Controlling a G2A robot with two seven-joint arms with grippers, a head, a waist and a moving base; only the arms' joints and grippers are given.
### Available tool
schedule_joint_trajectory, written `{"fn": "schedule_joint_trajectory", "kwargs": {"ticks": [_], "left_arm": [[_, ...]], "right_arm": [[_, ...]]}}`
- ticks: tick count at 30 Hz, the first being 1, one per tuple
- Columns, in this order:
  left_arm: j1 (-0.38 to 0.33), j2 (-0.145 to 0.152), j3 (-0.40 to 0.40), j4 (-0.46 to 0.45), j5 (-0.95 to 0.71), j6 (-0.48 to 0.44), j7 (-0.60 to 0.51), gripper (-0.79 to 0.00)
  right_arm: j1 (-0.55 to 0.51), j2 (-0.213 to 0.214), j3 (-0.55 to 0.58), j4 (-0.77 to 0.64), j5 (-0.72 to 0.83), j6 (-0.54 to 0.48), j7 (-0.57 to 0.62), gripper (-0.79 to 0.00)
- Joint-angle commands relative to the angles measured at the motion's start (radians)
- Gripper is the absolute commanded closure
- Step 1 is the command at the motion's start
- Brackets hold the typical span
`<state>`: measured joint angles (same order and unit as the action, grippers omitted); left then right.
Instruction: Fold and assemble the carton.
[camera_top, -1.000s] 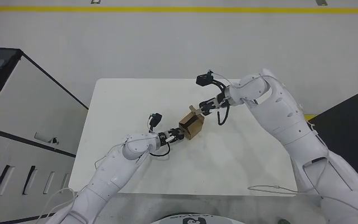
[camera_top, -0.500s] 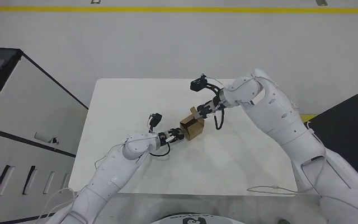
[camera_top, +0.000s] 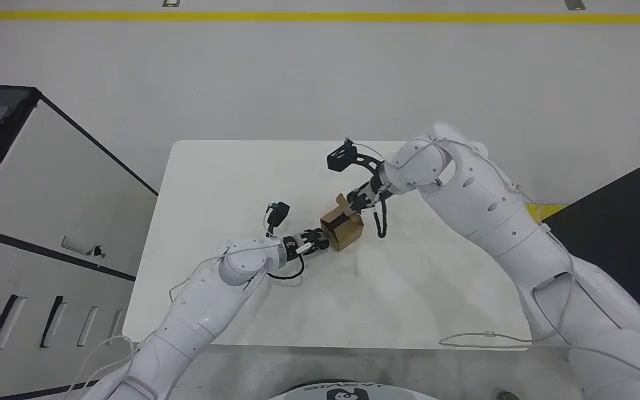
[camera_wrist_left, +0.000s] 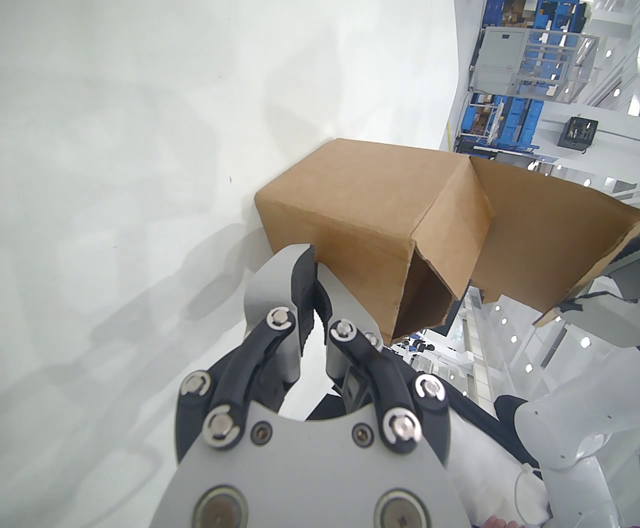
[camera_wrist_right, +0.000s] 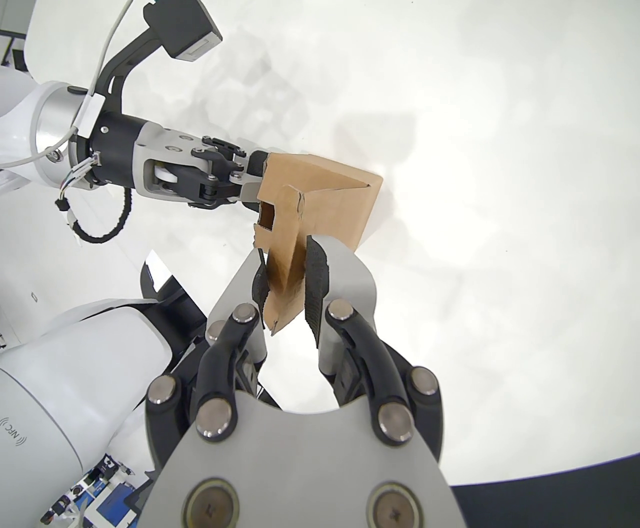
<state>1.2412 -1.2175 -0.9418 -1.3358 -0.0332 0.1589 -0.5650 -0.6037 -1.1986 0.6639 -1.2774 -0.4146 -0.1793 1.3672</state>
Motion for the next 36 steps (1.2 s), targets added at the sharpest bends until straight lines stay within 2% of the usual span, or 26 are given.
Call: {"fn": "schedule_joint_trajectory", "kwargs": {"ticks": [1, 26, 33, 36], "left_arm": [[0.000, 0.000, 0.000, 0.000, 0.000, 0.000, 0.000, 0.000], [0.000, 0.000, 0.000, 0.000, 0.000, 0.000, 0.000, 0.000], [0.000, 0.000, 0.000, 0.000, 0.000, 0.000, 0.000, 0.000], [0.000, 0.000, 0.000, 0.000, 0.000, 0.000, 0.000, 0.000]], "right_arm": [[0.003, -0.003, -0.009, -0.001, -0.009, 0.000, -0.001, -0.191], [0.046, -0.050, -0.103, 0.010, -0.084, -0.030, 0.012, -0.163], [0.044, -0.058, -0.120, 0.017, -0.082, -0.057, 0.022, -0.243], [0.047, -0.062, -0.123, 0.022, -0.078, -0.063, 0.024, -0.249]]}}
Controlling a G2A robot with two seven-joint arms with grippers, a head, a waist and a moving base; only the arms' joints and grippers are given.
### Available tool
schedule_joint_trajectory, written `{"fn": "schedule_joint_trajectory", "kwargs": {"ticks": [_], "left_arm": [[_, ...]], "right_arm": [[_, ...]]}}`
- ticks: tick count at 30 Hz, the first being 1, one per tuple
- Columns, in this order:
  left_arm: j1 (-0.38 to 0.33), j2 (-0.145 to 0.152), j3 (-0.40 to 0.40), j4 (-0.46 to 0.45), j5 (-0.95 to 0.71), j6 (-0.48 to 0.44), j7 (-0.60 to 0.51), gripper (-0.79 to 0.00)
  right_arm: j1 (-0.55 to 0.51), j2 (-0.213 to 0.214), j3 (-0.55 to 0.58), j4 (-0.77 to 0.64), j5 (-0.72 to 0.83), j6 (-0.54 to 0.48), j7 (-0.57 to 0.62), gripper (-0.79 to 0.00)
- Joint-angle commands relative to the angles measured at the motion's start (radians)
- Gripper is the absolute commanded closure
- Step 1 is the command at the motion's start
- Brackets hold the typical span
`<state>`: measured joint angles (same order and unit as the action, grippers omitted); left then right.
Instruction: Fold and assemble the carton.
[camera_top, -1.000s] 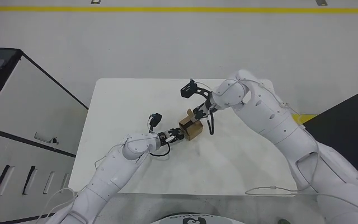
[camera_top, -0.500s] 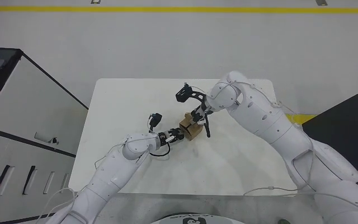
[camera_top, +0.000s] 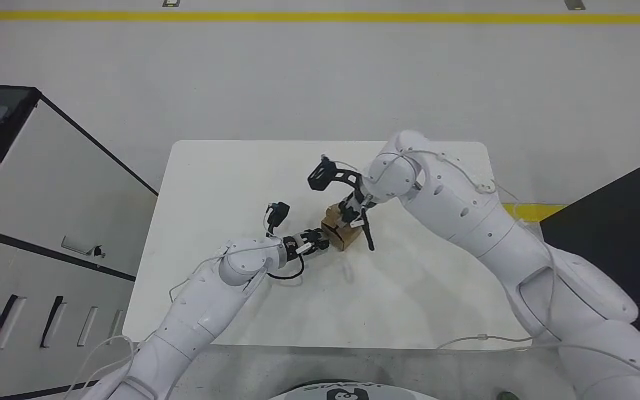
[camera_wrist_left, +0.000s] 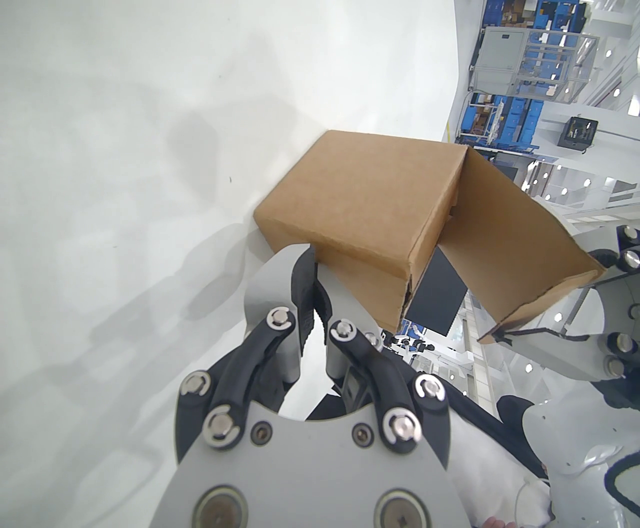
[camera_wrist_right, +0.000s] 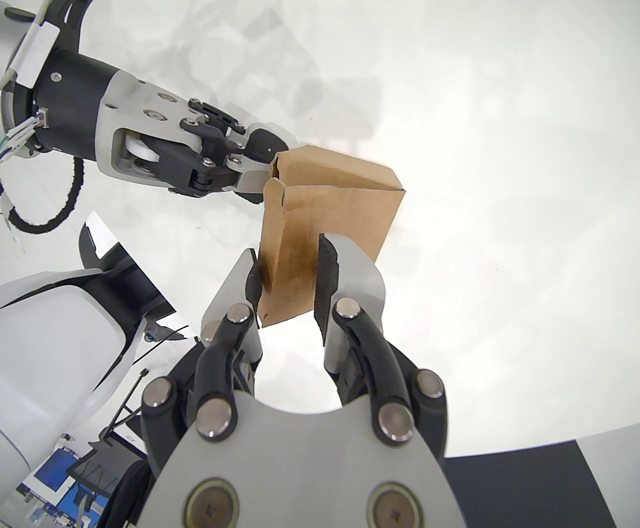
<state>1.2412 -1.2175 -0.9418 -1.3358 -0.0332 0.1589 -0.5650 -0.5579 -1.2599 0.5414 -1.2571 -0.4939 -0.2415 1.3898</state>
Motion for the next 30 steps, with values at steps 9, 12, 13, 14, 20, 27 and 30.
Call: {"fn": "schedule_joint_trajectory", "kwargs": {"ticks": [9, 12, 13, 14, 20, 27, 30], "left_arm": [[0.000, 0.000, 0.000, 0.000, 0.000, 0.000, 0.000, 0.000], [0.000, 0.000, 0.000, 0.000, 0.000, 0.000, 0.000, 0.000], [0.000, 0.000, 0.000, 0.000, 0.000, 0.000, 0.000, 0.000], [0.000, 0.000, 0.000, 0.000, 0.000, 0.000, 0.000, 0.000], [0.000, 0.000, 0.000, 0.000, 0.000, 0.000, 0.000, 0.000], [0.000, 0.000, 0.000, 0.000, 0.000, 0.000, 0.000, 0.000], [0.000, 0.000, 0.000, 0.000, 0.000, 0.000, 0.000, 0.000]], "right_arm": [[0.006, -0.011, -0.010, 0.013, -0.006, -0.007, 0.000, -0.117], [0.006, -0.014, -0.015, 0.012, -0.014, -0.007, 0.002, -0.092], [0.006, -0.015, -0.017, 0.014, -0.016, -0.007, 0.004, -0.083], [0.006, -0.016, -0.018, 0.015, -0.016, -0.007, 0.003, -0.080], [0.011, -0.025, -0.034, 0.019, -0.045, -0.009, 0.000, -0.089], [0.015, -0.034, -0.055, 0.015, -0.099, -0.007, -0.005, -0.154], [0.016, -0.038, -0.060, 0.015, -0.113, -0.009, -0.004, -0.163]]}}
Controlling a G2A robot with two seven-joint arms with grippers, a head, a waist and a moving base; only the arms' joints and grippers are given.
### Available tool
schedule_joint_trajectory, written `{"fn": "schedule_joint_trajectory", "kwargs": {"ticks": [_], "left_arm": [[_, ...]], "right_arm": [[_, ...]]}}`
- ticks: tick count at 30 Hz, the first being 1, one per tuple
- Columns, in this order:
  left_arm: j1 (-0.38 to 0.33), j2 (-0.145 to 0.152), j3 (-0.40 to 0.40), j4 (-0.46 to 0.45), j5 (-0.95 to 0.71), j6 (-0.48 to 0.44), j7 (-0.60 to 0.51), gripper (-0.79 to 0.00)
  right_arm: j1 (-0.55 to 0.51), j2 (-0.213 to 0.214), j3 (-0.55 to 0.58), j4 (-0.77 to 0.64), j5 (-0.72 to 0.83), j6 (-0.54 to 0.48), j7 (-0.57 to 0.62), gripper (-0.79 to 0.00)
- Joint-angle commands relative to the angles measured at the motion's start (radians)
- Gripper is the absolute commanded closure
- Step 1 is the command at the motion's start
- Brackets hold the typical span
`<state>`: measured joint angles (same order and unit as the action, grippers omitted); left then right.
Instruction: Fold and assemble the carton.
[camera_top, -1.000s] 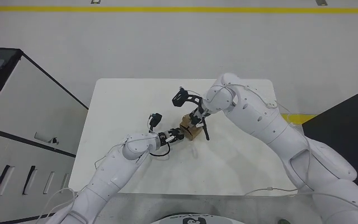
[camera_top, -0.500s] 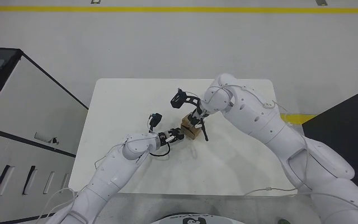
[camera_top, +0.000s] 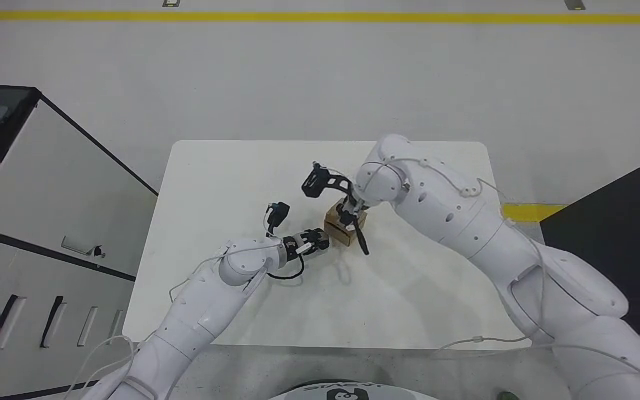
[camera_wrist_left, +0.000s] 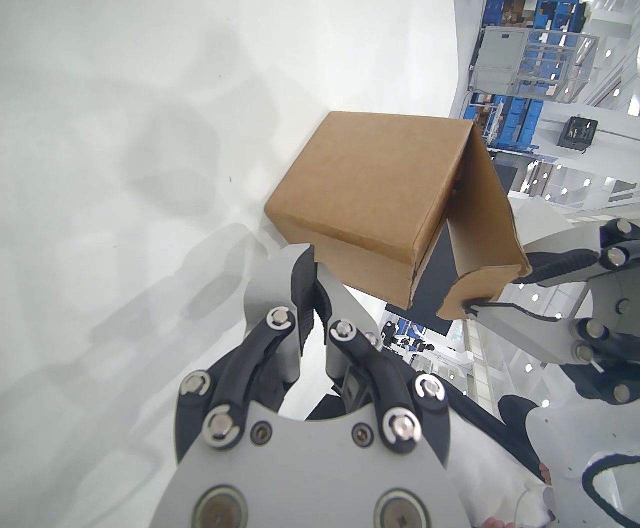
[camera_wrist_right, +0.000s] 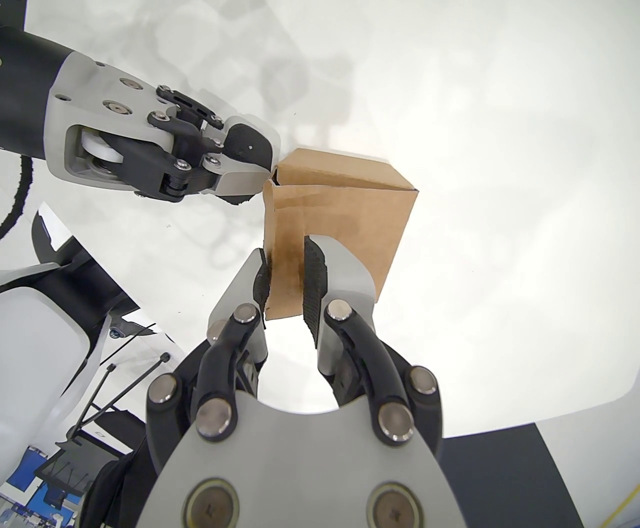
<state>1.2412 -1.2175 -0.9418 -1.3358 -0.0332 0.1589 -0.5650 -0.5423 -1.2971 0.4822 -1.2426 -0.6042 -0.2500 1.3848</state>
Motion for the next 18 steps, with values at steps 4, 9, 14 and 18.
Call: {"fn": "schedule_joint_trajectory", "kwargs": {"ticks": [4, 9, 14, 18], "left_arm": [[0.000, 0.000, 0.000, 0.000, 0.000, 0.000, 0.000, 0.000], [0.000, 0.000, 0.000, 0.000, 0.000, 0.000, 0.000, 0.000], [0.000, 0.000, 0.000, 0.000, 0.000, 0.000, 0.000, 0.000], [0.000, 0.000, 0.000, 0.000, 0.000, 0.000, 0.000, 0.000]], "right_arm": [[0.000, -0.005, -0.005, 0.000, -0.006, -0.010, 0.005, -0.188], [-0.003, -0.011, -0.012, 0.003, -0.014, -0.019, 0.012, -0.237], [-0.003, -0.017, -0.020, 0.006, -0.029, -0.022, 0.014, -0.225], [-0.003, -0.021, -0.023, 0.006, -0.042, -0.018, 0.010, -0.237]]}}
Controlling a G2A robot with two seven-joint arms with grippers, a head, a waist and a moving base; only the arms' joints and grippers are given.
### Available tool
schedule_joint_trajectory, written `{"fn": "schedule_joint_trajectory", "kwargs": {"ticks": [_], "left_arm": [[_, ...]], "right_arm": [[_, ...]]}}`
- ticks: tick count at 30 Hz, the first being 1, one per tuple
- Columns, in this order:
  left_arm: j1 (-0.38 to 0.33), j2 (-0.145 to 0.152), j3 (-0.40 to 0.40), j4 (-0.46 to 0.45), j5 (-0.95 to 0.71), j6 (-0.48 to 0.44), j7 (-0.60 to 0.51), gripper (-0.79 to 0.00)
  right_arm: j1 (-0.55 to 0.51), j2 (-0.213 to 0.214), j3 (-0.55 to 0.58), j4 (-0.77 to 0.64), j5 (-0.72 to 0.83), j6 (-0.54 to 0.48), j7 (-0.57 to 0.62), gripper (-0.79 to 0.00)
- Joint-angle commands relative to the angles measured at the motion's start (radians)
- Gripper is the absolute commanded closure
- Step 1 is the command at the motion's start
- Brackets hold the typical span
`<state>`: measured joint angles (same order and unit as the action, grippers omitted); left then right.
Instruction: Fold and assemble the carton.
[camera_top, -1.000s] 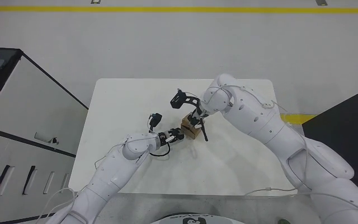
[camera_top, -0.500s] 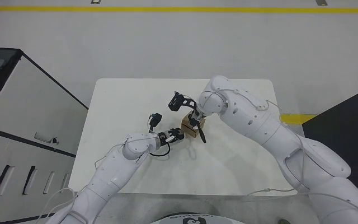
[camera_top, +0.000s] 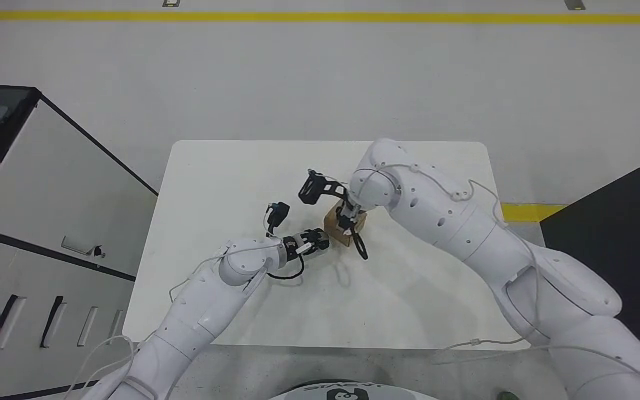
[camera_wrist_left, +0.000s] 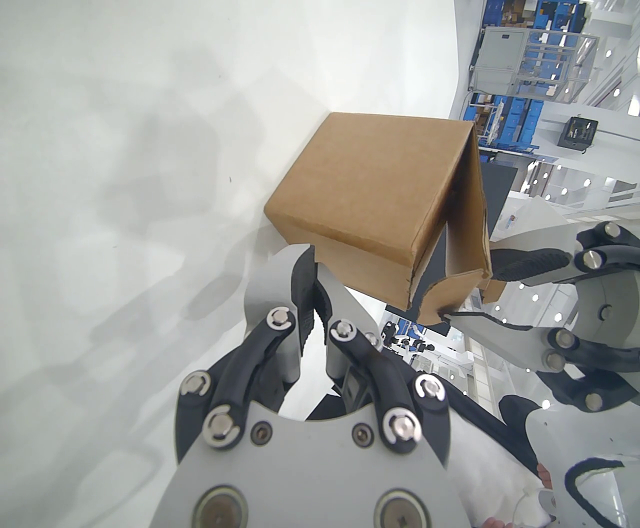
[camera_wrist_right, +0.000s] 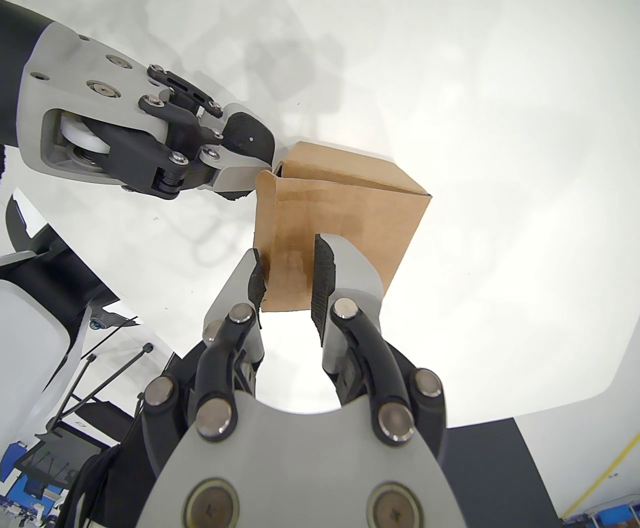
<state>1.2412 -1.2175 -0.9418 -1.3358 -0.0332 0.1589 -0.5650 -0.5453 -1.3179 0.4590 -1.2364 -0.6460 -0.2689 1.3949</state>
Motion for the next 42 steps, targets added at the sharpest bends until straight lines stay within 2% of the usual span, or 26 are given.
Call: {"fn": "schedule_joint_trajectory", "kwargs": {"ticks": [1, 6, 17, 20, 24, 29, 31, 32, 34, 37, 42], "left_arm": [[0.000, 0.000, 0.000, 0.000, 0.000, 0.000, 0.000, 0.000], [0.000, 0.000, 0.000, 0.000, 0.000, 0.000, 0.000, 0.000], [0.000, 0.000, 0.000, 0.000, 0.000, 0.000, 0.000, 0.000], [0.000, 0.000, 0.000, 0.000, 0.000, 0.000, 0.000, 0.000], [0.000, 0.000, 0.000, 0.000, 0.000, 0.000, 0.000, 0.000], [0.000, 0.000, 0.000, 0.000, 0.000, 0.000, 0.000, 0.000], [0.000, 0.000, 0.000, 0.000, 0.000, 0.000, 0.000, 0.000], [0.000, 0.000, 0.000, 0.000, 0.000, 0.000, 0.000, 0.000], [0.000, 0.000, 0.000, 0.000, 0.000, 0.000, 0.000, 0.000], [0.000, 0.000, 0.000, 0.000, 0.000, 0.000, 0.000, 0.000], [0.000, 0.000, 0.000, 0.000, 0.000, 0.000, 0.000, 0.000]], "right_arm": [[0.000, -0.002, 0.001, -0.001, -0.002, 0.002, -0.001, -0.243], [0.002, -0.004, 0.008, -0.006, -0.010, 0.009, -0.001, -0.314], [-0.005, 0.000, 0.024, -0.036, -0.050, 0.017, 0.013, -0.363], [-0.009, 0.000, 0.022, -0.035, -0.071, 0.020, 0.011, -0.329], [-0.013, -0.003, 0.020, -0.029, -0.092, 0.022, 0.001, -0.188], [-0.015, -0.007, 0.022, -0.020, -0.097, 0.018, -0.004, -0.151], [-0.016, -0.009, 0.023, -0.016, -0.099, 0.019, -0.004, -0.126], [-0.016, -0.009, 0.023, -0.014, -0.101, 0.018, -0.004, -0.089], [-0.017, -0.011, 0.023, -0.010, -0.105, 0.017, -0.005, -0.080], [-0.018, -0.014, 0.024, -0.004, -0.103, 0.013, -0.004, -0.117], [-0.021, -0.018, 0.027, 0.005, -0.101, 0.010, -0.006, -0.123]]}}
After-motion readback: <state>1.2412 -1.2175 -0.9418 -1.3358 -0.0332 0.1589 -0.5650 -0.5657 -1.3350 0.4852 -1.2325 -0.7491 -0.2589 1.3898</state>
